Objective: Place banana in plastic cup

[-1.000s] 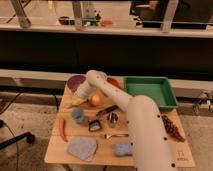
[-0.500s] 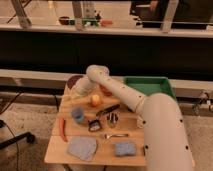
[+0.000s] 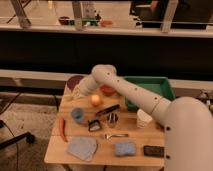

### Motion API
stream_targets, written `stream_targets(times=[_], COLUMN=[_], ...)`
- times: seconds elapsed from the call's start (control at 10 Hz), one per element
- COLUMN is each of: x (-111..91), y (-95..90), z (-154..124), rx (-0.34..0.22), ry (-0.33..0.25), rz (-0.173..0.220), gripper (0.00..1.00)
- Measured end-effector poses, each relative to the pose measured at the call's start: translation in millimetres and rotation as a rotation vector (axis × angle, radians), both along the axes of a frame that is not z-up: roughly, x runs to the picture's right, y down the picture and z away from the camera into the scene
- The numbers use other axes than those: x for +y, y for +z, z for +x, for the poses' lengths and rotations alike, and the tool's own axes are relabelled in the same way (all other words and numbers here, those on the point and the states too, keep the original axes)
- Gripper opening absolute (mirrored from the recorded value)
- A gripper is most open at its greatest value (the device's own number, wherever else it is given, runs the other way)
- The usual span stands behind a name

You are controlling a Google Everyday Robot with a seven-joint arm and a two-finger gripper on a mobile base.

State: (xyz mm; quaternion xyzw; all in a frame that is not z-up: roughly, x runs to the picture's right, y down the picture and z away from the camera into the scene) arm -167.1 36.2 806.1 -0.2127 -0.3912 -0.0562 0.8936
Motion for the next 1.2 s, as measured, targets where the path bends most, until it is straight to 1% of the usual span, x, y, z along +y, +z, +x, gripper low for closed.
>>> stream_targets(times=[0.1, 0.4, 0.6, 0.7, 0.9, 1.1, 1.2], x=[3, 23, 34, 39, 49, 57, 62], y=[-4.8, -30.5, -43.8, -46.9, -46.2, -40.0, -33.9], z=[1, -3, -6, -9, -14, -16, -17], rx=[0.001, -0.007, -0.023, -0.033, -0.055, -0.068, -0.074], ry=[-0.006, -0.041, -0.052, -0.056, -0.053, -0.047, -0.043], rz=[0.001, 0.001, -0.013, -0.023, -0.056, -0.084, -0.103], gripper=[0.17, 0.17, 0.17, 0.17, 0.17, 0.17, 0.17])
